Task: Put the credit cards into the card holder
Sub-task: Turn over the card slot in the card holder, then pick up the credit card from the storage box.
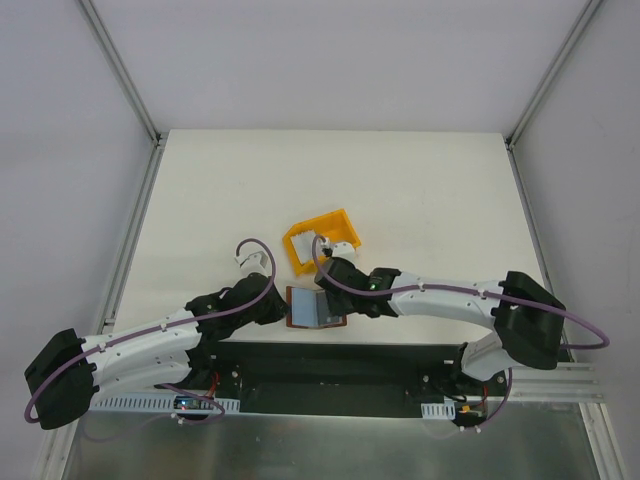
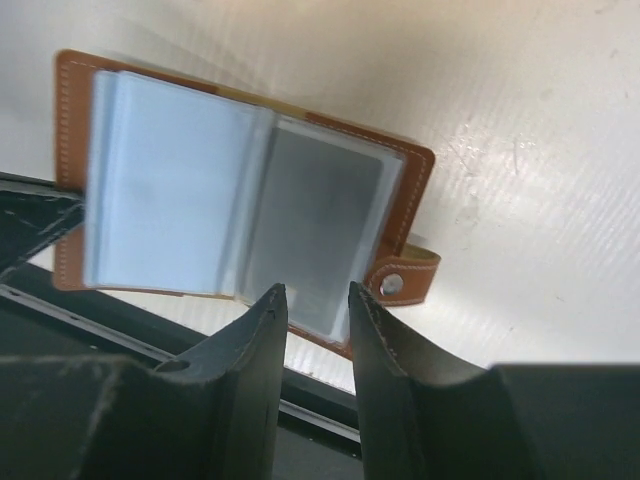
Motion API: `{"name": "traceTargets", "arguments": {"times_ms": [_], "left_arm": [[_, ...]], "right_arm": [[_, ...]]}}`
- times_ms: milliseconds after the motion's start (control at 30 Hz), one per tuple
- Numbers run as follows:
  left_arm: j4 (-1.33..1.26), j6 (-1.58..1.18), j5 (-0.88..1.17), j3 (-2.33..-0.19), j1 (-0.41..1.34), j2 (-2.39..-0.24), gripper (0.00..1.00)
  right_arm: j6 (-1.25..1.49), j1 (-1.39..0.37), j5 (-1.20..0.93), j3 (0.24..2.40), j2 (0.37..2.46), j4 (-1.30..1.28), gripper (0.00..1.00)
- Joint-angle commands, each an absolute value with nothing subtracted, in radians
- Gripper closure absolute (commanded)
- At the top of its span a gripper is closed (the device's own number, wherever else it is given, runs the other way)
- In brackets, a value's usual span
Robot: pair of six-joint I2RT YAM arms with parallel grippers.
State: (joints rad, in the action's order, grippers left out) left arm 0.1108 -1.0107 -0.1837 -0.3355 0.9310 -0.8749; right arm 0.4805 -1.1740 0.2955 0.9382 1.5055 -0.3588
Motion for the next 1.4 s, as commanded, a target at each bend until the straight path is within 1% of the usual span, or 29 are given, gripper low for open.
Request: {"name": "traceTargets", "arguments": {"times_ms": [0,267,400,500,600,733,933,1167,1367], "left_arm": [[0.109,-1.023,-0.189,-0.333,0.943,-0.876,1.0],[0.109,-1.02,-0.179,-0.341,0.942,-0.873,1.0],[0.109,-1.014,-0.172,-0.354,0.942,-0.865,1.0],[0.109,-1.011,-0.173,-0.362,0.942,-0.865,1.0],[0.109,-1.015,-0.176,-0.365,0.942,-0.864,1.0],[0.107,-1.02,-0.181,-0.365,0.943,-0.857,1.0],[0.109,-1.022,-0.187,-0.364,0.943,-0.842,1.0],[0.109,-1.019,-0.187,-0.367,0.943,-0.841,1.0],[0.113,-1.012,-0.196,-0.367,0.942,-0.828,1.0]], "right_arm": [[0.506,-1.154,0.319,0.902,1.459,-0.385,0.66],[0.499,-1.143,0.302,0.897,1.44,-0.357,0.66],[0.469,-1.12,0.259,0.913,1.416,-0.333,0.64],[0.446,-1.106,0.253,0.93,1.378,-0.319,0.6],[0.408,-1.083,0.244,0.951,1.348,-0.31,0.52],[0.361,-1.014,0.186,0.991,1.354,-0.302,0.45],[0.302,-0.908,0.092,1.081,1.416,-0.272,0.42],[0.206,-0.816,-0.069,1.287,1.623,-0.287,0.32],[0.17,-0.762,-0.124,1.425,1.788,-0.33,0.28]]}}
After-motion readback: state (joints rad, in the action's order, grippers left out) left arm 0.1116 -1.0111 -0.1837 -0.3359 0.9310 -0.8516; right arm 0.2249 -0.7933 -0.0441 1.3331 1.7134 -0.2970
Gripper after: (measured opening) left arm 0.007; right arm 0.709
